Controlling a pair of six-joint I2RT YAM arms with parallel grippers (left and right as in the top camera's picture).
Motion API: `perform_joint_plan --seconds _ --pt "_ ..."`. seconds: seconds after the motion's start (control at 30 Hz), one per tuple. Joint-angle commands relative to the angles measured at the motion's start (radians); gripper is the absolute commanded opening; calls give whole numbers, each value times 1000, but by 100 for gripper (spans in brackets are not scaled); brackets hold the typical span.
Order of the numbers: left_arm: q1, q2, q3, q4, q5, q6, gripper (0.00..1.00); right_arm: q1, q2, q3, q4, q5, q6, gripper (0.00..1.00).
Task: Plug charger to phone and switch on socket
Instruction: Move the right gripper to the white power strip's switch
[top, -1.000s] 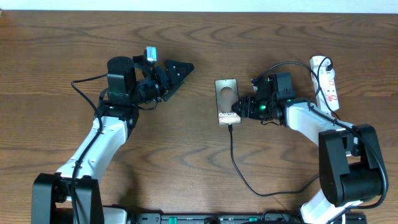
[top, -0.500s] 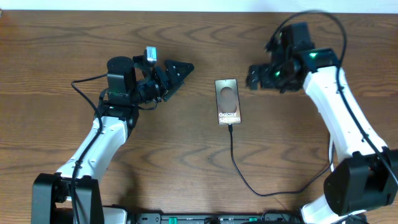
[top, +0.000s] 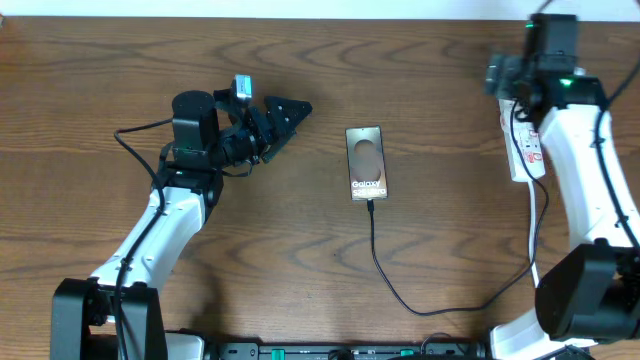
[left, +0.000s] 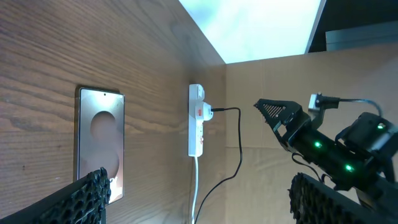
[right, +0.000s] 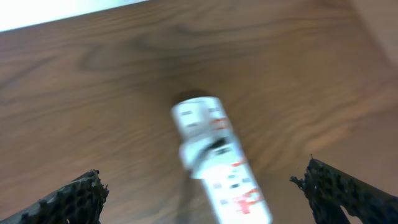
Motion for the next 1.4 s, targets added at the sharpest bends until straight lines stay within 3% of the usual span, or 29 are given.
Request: perform_joint_plan --seconds 0.0,0.5,0.97,1.37 --pt "4 -17 13 0 5 14 93 -89 20 -14 9 50 -8 99" --pt "4 -17 13 0 5 14 93 -373 139 -16 -74 -43 1 99" --pt "4 -17 13 0 5 14 93 -410 375 -24 -86 -297 56 99" --pt "4 -17 13 0 5 14 93 -416 438 -13 -24 -400 45 99"
